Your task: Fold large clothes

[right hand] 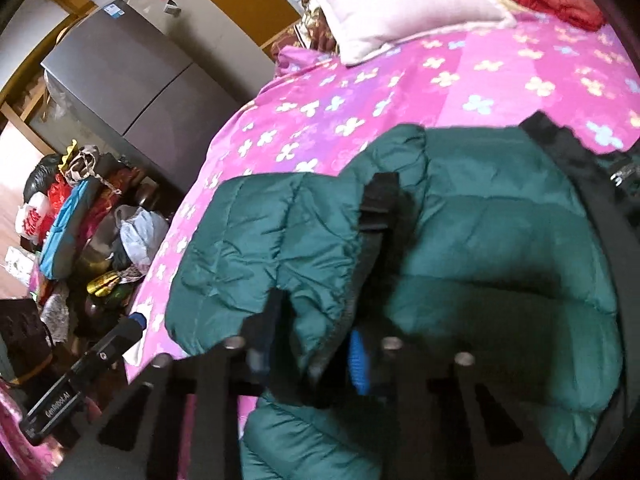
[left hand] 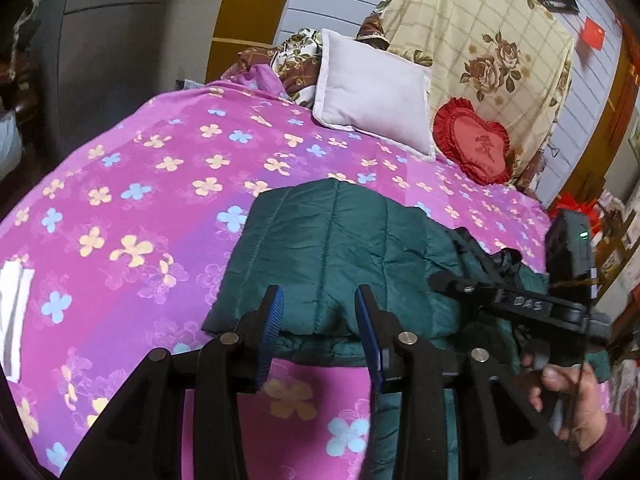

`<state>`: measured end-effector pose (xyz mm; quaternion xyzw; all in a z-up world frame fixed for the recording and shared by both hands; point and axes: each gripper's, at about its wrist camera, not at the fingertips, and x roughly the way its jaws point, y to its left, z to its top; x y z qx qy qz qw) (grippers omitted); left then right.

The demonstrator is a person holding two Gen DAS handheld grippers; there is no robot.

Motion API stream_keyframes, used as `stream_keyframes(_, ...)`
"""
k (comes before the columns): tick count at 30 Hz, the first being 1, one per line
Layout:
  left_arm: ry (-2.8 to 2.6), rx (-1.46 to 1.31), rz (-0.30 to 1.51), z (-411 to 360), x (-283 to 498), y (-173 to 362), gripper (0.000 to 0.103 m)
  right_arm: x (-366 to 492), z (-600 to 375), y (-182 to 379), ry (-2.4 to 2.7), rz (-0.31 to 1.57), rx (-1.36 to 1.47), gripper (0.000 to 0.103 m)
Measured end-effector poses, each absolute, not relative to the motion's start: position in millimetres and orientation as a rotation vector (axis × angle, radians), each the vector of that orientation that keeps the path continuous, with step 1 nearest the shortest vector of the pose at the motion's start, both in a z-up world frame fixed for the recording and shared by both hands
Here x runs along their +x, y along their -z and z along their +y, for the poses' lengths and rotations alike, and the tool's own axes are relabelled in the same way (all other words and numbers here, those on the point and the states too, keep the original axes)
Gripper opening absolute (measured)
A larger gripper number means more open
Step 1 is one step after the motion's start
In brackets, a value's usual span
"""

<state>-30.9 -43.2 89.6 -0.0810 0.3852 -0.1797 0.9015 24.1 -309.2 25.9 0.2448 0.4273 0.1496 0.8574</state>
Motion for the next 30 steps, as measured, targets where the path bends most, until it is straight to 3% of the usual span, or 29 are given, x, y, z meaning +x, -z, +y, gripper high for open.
stream_keyframes(7, 0.346, -0.116, 0.781, -53, -35, -94, 0.042, 2, -325, -54, -0.290, 0.825, 0.438, 0.018)
stream_keyframes(11, 0.354, -0.110, 0.779, -57, -39, -96, 0.042, -10, -339, -69, -0.242, 0.791, 0.400, 0.010)
stream_keyframes(17, 0.359, -0.113, 0.771, -59, -44, -100, 0.042, -11, -355, -60, -0.256, 0.886, 0.496, 0.012)
stream_keyframes(19, 0.358, -0.117, 0.778, -58, -44, -100, 0.042, -7, -351, -52, -0.276, 0.904, 0.531, 0.039)
stream_keyframes(20, 0.358, -0.122, 0.785, -57, -44, -99, 0.042, -7, -347, -48, -0.282, 0.902, 0.536, 0.071)
stream_keyframes(21, 0.357, -0.128, 0.789, -55, -43, -99, 0.042, -5, -341, -45, -0.281, 0.893, 0.539, 0.084)
stream_keyframes(23, 0.352, -0.136, 0.793, -52, -43, -97, 0.042, 1, -329, -39, -0.285, 0.899, 0.514, 0.084)
stream_keyframes(25, 0.348, -0.146, 0.804, -49, -41, -94, 0.042, 13, -315, -28, -0.308, 0.942, 0.502, 0.083)
stream_keyframes(26, 0.346, -0.151, 0.809, -48, -40, -93, 0.042, 17, -309, -23, -0.324, 0.952, 0.511, 0.077)
stream_keyframes(28, 0.343, -0.167, 0.818, -44, -40, -90, 0.042, 19, -300, -21, -0.341, 0.934, 0.504, 0.052)
stream_keyframes(29, 0.341, -0.175, 0.821, -42, -39, -89, 0.042, 19, -297, -23, -0.335, 0.914, 0.487, 0.029)
stream_keyframes(30, 0.337, -0.179, 0.823, -41, -39, -88, 0.042, 17, -297, -26, -0.334, 0.896, 0.487, 0.015)
